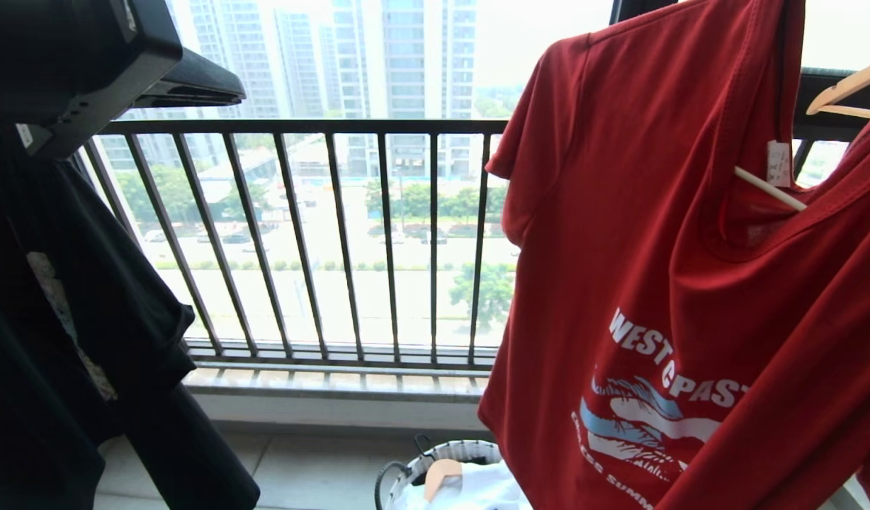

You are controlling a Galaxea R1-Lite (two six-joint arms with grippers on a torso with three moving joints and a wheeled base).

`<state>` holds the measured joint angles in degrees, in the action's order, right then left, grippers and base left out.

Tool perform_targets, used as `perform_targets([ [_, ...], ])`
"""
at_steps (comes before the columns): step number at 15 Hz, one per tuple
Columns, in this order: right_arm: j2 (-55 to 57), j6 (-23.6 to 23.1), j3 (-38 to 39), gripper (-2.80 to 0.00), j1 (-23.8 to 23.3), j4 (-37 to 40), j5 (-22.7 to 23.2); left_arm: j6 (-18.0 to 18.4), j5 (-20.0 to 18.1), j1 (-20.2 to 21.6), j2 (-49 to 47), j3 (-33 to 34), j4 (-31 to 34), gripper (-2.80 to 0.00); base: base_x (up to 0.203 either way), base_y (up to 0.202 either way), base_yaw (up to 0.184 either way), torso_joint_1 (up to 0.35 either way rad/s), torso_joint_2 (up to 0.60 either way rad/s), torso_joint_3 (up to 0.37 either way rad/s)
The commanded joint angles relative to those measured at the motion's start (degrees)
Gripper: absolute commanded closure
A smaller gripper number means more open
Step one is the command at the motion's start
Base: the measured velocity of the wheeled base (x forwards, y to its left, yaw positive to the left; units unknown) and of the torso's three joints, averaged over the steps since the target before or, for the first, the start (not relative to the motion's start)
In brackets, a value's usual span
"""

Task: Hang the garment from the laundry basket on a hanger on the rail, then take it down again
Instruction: Hang the clothes rack on the clothesline

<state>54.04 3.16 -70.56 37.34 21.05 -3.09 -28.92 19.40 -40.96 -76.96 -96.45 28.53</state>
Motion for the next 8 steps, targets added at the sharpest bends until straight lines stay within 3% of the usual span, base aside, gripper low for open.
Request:
perform_targets([
  [1, -0.6, 0.0, 1.5, 0.00, 0.0, 0.0, 0.1, -0.2, 0.1, 0.0, 0.3, 0.0, 0.1, 0.00, 0.000, 0.000, 0.000, 0.232, -0.54, -0.307],
  [8, -2.7, 0.2, 5.6, 0.00, 0.0, -0.3, 0.3, -0.1, 0.0, -0.1, 2.3, 0.3, 0.1, 0.00, 0.000, 0.000, 0.000, 0.249, -0.57, -0.317],
])
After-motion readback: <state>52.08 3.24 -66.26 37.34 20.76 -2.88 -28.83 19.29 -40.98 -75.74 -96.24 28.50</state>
